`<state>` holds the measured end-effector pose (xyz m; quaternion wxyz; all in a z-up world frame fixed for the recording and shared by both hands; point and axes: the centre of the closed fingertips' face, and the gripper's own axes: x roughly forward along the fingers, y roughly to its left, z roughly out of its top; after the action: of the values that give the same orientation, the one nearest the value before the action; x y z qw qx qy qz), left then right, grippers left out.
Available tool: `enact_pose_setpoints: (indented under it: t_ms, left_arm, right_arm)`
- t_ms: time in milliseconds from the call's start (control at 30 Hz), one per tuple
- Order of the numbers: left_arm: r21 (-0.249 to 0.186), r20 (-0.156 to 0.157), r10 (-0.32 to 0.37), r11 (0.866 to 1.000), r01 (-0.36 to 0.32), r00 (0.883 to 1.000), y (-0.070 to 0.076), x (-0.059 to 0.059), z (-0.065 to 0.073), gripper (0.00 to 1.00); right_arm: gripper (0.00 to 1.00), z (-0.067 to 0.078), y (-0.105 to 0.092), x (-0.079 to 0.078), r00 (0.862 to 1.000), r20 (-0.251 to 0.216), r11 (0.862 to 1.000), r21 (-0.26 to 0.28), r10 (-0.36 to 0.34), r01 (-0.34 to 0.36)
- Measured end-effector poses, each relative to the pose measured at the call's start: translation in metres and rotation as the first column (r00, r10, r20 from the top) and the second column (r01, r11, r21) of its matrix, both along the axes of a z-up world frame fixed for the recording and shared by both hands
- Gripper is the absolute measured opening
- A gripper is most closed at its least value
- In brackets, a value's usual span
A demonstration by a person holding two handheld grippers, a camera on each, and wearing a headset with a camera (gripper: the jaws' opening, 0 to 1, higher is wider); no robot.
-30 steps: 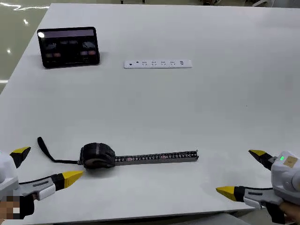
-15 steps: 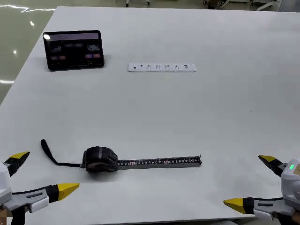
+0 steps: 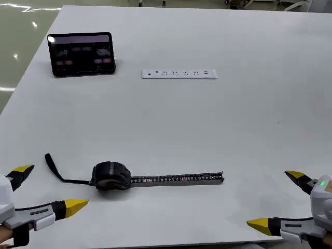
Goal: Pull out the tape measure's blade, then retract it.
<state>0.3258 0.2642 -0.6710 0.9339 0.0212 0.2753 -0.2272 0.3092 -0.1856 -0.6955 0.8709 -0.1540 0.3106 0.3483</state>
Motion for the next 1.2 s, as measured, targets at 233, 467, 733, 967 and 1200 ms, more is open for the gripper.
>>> enact_pose_setpoints:
  t_ms: [233, 467, 733, 967, 1200]
  left_arm:
    - [-0.018, 0.02, -0.017, 1.0, 0.017, 1.0, -0.011, 0.006, 0.005, 1.0]
    - [-0.029, -0.023, 0.006, 1.0, -0.007, 1.0, -0.029, 0.019, 0.006, 1.0]
    - [-0.053, -0.094, 0.086, 0.994, -0.091, 0.992, -0.051, 0.039, 0.012, 1.0]
    - [-0.091, -0.077, 0.207, 0.973, -0.214, 0.975, -0.075, 0.054, 0.018, 1.0]
    - [-0.019, -0.086, 0.35, 0.936, -0.353, 0.933, -0.083, 0.046, -0.017, 1.0]
  right_arm:
    - [1.0, 0.002, -0.001, 0.005, 1.0, 0.005, 0.999, -0.026, 0.029, -0.029]
    - [1.0, 0.007, 0.005, 0.017, 0.996, -0.004, 0.995, -0.054, 0.089, -0.089]
    - [0.99, -0.002, 0.018, 0.024, 0.976, -0.043, 0.969, -0.115, 0.214, -0.218]
    - [0.96, -0.016, 0.03, 0.031, 0.937, -0.098, 0.924, -0.159, 0.335, -0.347]
    - [0.84, -0.012, 0.051, 0.053, 0.891, -0.093, 0.871, -0.188, 0.445, -0.455]
